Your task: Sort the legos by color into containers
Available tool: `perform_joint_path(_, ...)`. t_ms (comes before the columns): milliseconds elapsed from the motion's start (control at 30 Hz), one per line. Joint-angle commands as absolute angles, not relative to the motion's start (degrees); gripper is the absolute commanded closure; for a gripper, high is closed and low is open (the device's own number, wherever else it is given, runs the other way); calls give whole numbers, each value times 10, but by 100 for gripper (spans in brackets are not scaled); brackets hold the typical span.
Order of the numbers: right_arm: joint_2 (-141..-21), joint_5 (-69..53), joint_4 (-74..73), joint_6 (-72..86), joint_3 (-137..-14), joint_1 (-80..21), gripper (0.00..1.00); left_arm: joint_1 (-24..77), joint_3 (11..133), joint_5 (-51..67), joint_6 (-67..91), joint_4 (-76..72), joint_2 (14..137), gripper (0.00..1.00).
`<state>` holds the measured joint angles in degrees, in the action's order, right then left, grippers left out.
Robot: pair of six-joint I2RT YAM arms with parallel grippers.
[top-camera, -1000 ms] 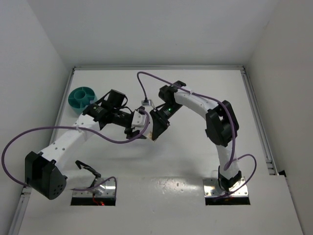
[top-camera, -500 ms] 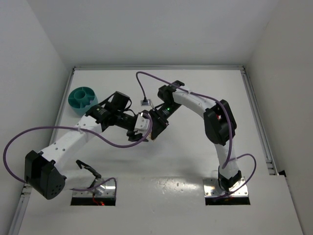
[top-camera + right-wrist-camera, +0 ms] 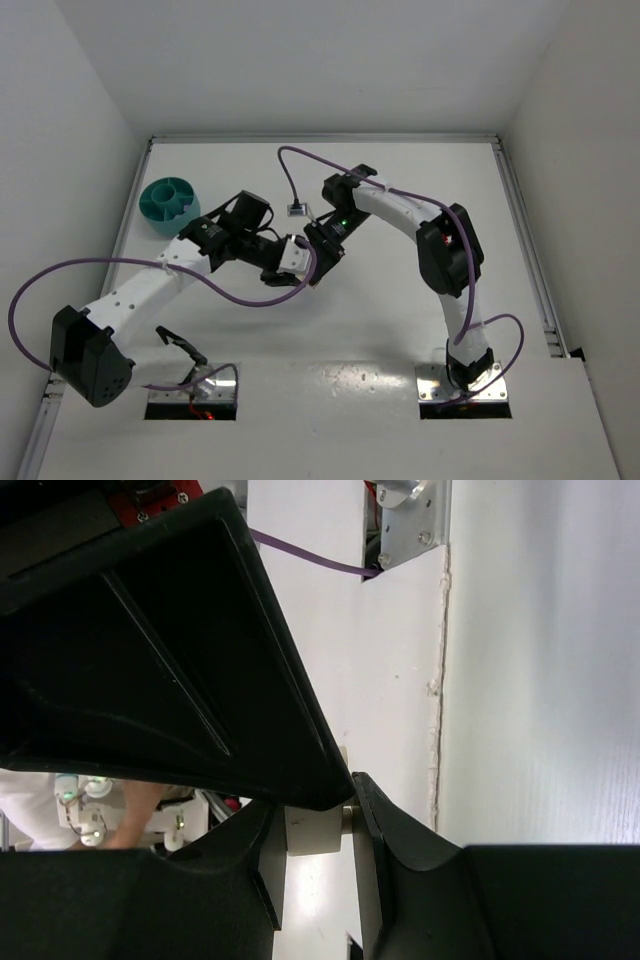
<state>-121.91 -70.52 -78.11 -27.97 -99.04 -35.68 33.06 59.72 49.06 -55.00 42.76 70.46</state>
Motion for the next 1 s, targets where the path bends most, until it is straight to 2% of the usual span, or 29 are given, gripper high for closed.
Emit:
perform_joint_path(0, -1197, -728, -805, -286, -1009, -360, 73, 342, 595, 496, -556, 426, 700, 52)
perform_joint_path(133, -1197, -728, -805, -286, -1009, -360, 73, 342, 595, 496, -549, 421, 700, 59)
perform_joint_path(200, -1197, -722, -805, -286, -1009, -360, 70, 342, 595, 490, -542, 415, 700, 66)
perform_joint_path(300, -1197, -707, -805, -273, -1009, -360, 50, 342, 595, 490, -527, 410, 700, 69)
perform_joint_path(333, -1197, -707, -805, -272, -1009, -360, 37, 342, 595, 485, -520, 410, 700, 69)
perform_joint_path(433, -1190, -694, -798, -264, -1014, -354, 28, 342, 586, 479, -509, 399, 700, 74)
perform_joint_path(600, -1146, -657, -751, -239, -1003, -344, 26, 337, 545, 461, -468, 382, 671, 77)
perform_joint_path(733, -1095, -600, -682, -186, -955, -315, 26, 289, 527, 426, -432, 388, 634, 77)
perform_joint_path(833, -1045, -479, -581, -93, -914, -304, 26, 248, 514, 372, -414, 414, 597, 77)
perform_joint_path(867, -1033, -403, -559, -57, -904, -296, 26, 238, 514, 356, -406, 421, 589, 77)
perform_joint_path(967, -996, -289, -512, -33, -884, -283, 26, 202, 524, 263, -389, 446, 583, 78)
